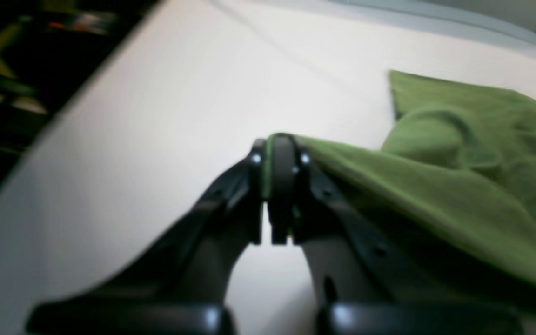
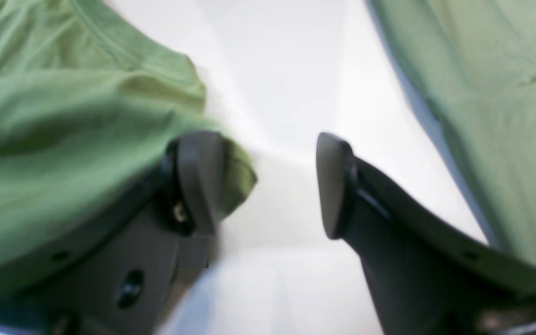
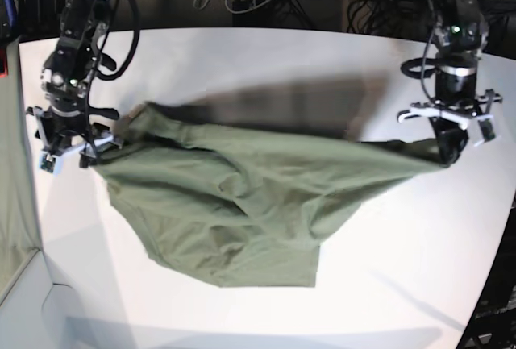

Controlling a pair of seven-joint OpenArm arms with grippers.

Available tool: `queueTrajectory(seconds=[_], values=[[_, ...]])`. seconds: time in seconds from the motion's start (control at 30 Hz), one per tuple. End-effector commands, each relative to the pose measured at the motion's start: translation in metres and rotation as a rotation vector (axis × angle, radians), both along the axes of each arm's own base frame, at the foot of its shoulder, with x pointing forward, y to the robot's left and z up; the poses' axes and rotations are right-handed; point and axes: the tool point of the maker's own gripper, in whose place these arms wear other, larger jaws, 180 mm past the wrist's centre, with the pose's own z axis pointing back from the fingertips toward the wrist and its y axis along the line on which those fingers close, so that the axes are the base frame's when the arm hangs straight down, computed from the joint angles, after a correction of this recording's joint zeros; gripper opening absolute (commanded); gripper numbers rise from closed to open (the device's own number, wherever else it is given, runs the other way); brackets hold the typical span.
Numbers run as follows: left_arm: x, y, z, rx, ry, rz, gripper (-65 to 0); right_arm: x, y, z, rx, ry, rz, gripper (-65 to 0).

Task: Layout the t-shirt on the table in an organized manner, then fold the t-shirt properly
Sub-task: 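Grasp the shirt with the left gripper and pull both grippers apart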

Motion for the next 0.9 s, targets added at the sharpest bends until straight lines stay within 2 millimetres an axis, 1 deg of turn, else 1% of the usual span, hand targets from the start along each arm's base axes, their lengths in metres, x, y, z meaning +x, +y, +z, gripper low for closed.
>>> queueTrajectory(seconds=[0.0,0.1,0.17,0.23,0.3,0.4,0.5,0.57,0.63,0.7,0.73,0.8,0.87], values=[[-0.009,0.013,0.006,0.030,-0.007,0.027,-64.7,0.007,-0.005,0.015,-0.029,-0.051,0.002,-32.4],[-0.040,0.043,-0.006,0.065,0.059,0.112,-64.7,0.006,-0.005,0.014,-0.027,-0.049,0.002,-32.4],[-0.062,0.056,-0.016,0.086,0.120,0.143,-64.7,0.005,-0.004,0.013,-0.026,-0.046,0.002,-32.4],[-0.080,0.058,-0.028,0.091,0.181,0.146,-64.7,0.005,-0.003,0.013,-0.025,-0.044,0.005,-32.4],[-0.095,0.053,-0.041,0.077,0.231,0.142,-64.8,0.005,-0.002,0.011,-0.022,-0.042,0.008,-32.4],[-0.106,0.050,-0.059,0.038,0.273,0.171,-64.5,0.005,0.003,0.009,-0.009,-0.040,0.009,-32.4],[-0.114,0.046,-0.070,0.000,0.295,0.197,-64.1,0.004,0.008,0.006,0.008,-0.035,0.008,-32.4],[-0.120,0.042,-0.079,-0.026,0.341,0.204,-59.5,0.003,0.008,0.004,0.010,-0.030,0.008,-32.4],[-0.128,0.039,-0.091,-0.056,0.423,0.204,-48.1,0.001,0.016,0.000,0.017,-0.018,0.024,-32.4],[-0.133,0.037,-0.099,-0.075,0.477,0.205,-37.4,-0.001,0.020,-0.002,0.017,-0.015,0.037,-32.4],[-0.134,0.036,-0.100,-0.078,0.485,0.201,-32.7,-0.001,0.021,-0.002,0.018,-0.015,0.041,-32.4],[-0.133,0.036,-0.099,-0.075,0.482,0.201,-25.9,0.001,0.026,-0.003,0.020,-0.014,0.053,-32.4],[-0.129,0.036,-0.093,-0.067,0.465,0.194,-22.6,0.006,0.032,0.000,0.018,-0.022,0.074,-32.4]])
